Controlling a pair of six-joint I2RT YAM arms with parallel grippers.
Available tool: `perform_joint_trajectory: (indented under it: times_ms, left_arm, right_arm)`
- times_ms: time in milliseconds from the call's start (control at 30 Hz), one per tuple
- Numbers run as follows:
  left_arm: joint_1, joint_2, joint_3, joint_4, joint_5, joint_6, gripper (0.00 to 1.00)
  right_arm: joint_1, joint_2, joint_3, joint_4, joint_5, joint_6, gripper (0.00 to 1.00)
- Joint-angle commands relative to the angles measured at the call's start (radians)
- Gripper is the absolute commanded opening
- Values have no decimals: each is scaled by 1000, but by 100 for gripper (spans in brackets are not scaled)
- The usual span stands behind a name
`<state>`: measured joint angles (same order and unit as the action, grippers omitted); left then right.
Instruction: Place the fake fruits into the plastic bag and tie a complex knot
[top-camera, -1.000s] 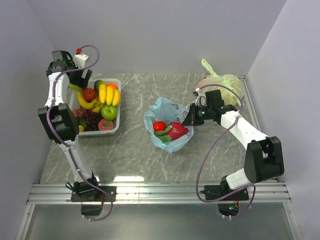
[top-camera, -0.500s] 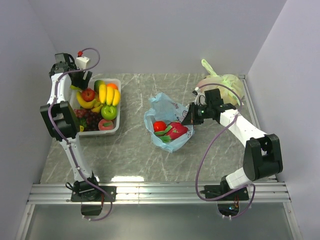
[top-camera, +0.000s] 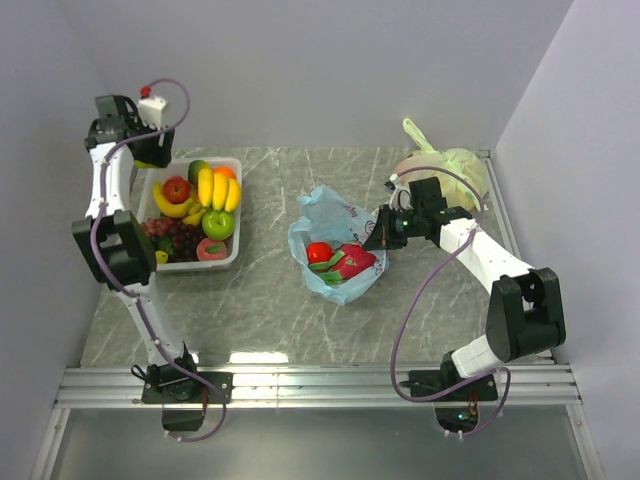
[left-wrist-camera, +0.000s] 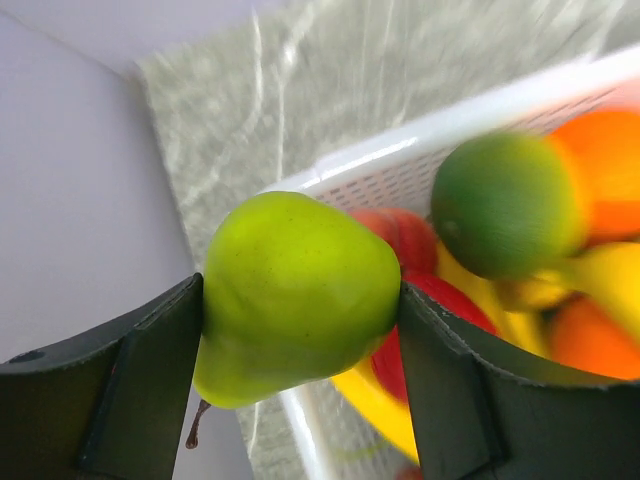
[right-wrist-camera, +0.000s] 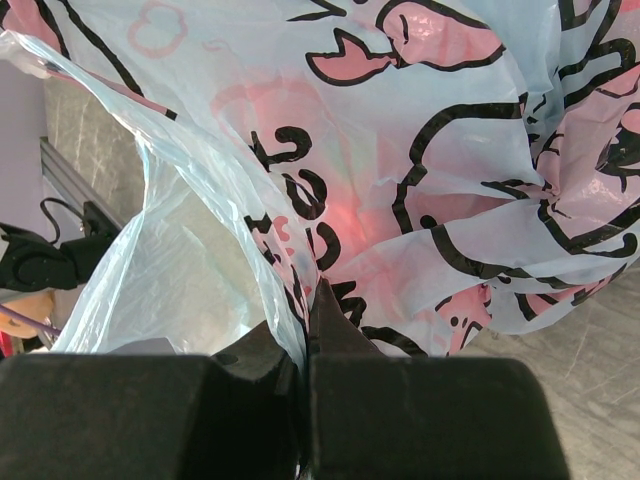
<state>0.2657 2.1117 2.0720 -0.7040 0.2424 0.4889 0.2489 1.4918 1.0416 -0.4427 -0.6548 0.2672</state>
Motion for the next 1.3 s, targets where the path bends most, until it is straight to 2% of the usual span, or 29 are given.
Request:
perform_joint_trajectory:
  times_ms: [0, 133, 233, 300, 333, 367, 433, 467, 533, 667, 800, 900, 1067, 1267]
  left_arm:
    - [3, -260, 36, 19, 135, -73, 36]
    - [-22, -418, -64, -86, 374, -50, 31]
    - [-113, -571, -246, -153, 437, 32, 29]
    - [-229, -691, -404, -178, 460, 66, 27]
    - [-258, -725, -452, -175, 481, 54, 27]
    - [-343, -777, -530, -169, 523, 15, 26]
    - [-425, -805, -588, -149, 554, -41, 26]
    - [-497, -815, -634, -109, 573, -91, 25]
    - [-568, -817, -676, -36, 589, -148, 25]
    - [-751, -747, -717, 122, 612, -222, 24]
    - [-844, -619, -705, 260, 649, -259, 23]
    - [-867, -492, -662, 372, 627, -321, 24]
    - [-867, -328, -641, 568, 461, -359, 27]
    - [-865, -185, -598, 600, 350, -336, 33]
  right_arm:
    - [6, -18, 29, 2, 4, -10, 0]
    - [6, -34, 28, 15, 23, 1, 0]
    - [6, -36, 34, 21, 23, 13, 0]
    - [4, -36, 41, 24, 21, 18, 0]
    - [4, -39, 41, 25, 23, 24, 0]
    - [4, -42, 43, 27, 21, 29, 0]
    - [3, -48, 46, 30, 21, 40, 0]
    - [4, -57, 47, 32, 21, 44, 0]
    - [4, -73, 46, 41, 21, 55, 0]
    - [1, -96, 47, 62, 15, 76, 0]
    - [3, -94, 61, 73, 9, 89, 0]
    - [-2, -90, 67, 64, 9, 81, 0]
    - [-22, -97, 57, 58, 17, 75, 0]
    - [-51, -119, 54, 79, 27, 84, 0]
